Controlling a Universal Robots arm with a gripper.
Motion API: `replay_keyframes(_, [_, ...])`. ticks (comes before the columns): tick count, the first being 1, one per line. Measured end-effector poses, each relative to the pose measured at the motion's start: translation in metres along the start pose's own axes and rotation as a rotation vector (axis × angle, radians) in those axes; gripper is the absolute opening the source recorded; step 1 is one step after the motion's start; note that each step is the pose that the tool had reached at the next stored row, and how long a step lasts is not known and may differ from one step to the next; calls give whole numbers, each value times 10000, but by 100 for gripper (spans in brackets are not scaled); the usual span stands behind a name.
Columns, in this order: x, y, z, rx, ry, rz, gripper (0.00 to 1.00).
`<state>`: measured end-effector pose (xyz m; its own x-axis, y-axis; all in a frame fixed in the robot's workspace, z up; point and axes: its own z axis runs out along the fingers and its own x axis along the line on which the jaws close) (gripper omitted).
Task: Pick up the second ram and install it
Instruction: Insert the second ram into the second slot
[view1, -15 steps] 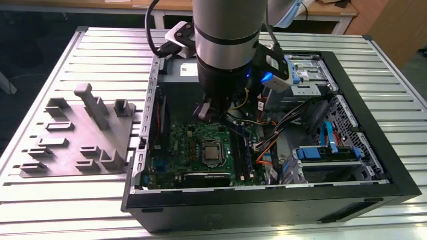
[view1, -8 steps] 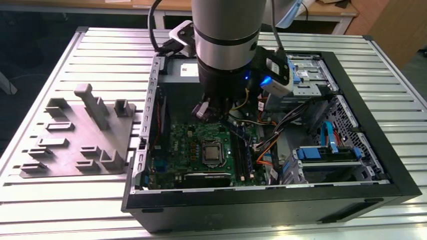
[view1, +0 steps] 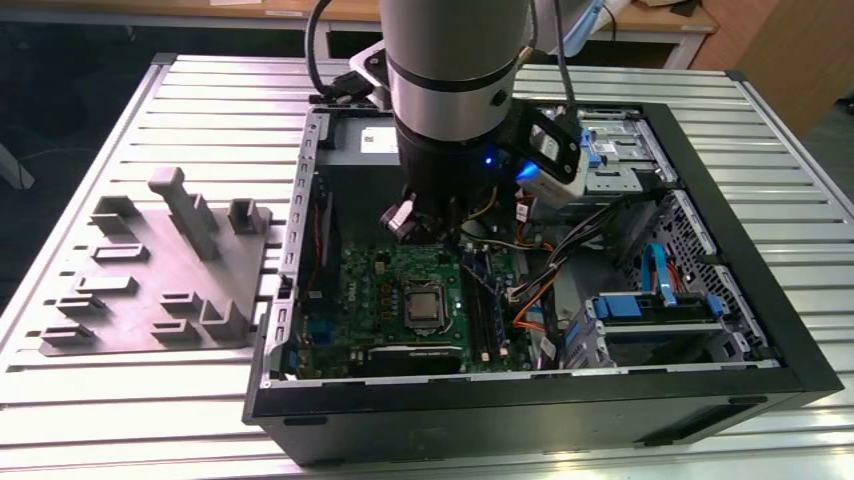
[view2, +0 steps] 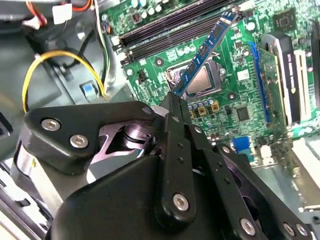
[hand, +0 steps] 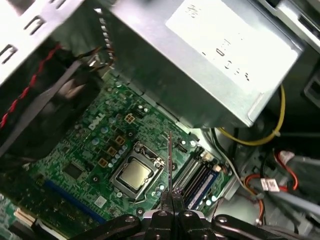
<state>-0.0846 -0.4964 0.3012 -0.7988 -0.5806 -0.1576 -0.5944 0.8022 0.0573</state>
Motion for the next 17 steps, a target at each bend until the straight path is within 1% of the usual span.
replay_keyframes(17, [3,-1,19,477,-173,2983,11])
